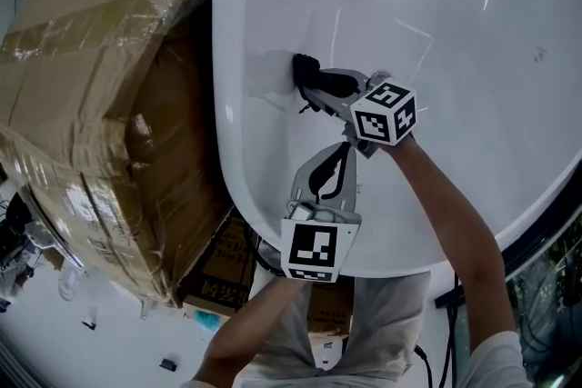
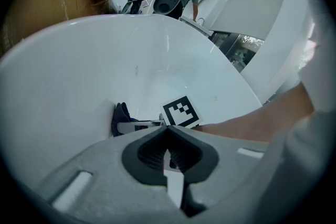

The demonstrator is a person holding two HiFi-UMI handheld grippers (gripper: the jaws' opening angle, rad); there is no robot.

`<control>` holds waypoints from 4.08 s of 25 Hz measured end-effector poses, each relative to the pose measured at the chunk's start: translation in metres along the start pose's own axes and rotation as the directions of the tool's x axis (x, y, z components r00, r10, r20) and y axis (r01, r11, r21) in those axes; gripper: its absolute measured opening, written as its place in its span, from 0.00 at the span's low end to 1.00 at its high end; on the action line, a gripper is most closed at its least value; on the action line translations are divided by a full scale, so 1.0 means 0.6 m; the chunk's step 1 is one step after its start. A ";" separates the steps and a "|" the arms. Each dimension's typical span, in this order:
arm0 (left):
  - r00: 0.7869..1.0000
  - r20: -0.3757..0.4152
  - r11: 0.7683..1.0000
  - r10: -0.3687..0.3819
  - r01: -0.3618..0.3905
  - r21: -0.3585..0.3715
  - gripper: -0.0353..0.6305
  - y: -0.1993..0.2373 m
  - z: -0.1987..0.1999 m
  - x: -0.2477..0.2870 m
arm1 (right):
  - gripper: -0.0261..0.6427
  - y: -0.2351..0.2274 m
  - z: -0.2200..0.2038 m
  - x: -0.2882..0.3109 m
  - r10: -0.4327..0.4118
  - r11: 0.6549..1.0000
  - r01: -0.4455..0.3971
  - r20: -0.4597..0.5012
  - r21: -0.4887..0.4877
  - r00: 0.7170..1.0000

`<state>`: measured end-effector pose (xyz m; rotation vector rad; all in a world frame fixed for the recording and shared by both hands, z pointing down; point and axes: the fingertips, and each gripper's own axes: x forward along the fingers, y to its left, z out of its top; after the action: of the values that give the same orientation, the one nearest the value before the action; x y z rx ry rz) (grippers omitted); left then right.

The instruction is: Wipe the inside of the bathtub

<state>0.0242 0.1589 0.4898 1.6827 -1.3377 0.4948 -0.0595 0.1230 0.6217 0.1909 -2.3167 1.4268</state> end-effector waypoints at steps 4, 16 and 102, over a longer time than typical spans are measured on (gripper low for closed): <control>1.000 -0.014 1.000 0.016 -0.016 -0.001 0.05 0.002 -0.006 -0.006 | 0.22 0.037 0.011 -0.009 0.049 0.999 -0.049 0.017 -0.015 0.999; 0.999 -0.010 0.999 0.041 -0.041 0.000 0.05 -0.013 0.007 -0.049 | 0.21 0.130 0.044 -0.034 0.198 0.976 -0.196 0.012 -0.093 0.980; 0.991 -0.070 0.993 0.110 -0.113 -0.042 0.05 0.049 0.038 -0.062 | 0.22 -0.128 -0.196 0.000 -0.197 0.980 0.181 -0.353 -0.077 0.915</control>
<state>-0.0201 0.1609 0.4614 1.5465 -1.3890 0.5763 -0.0026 0.1907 0.7312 0.1245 -1.9691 1.2016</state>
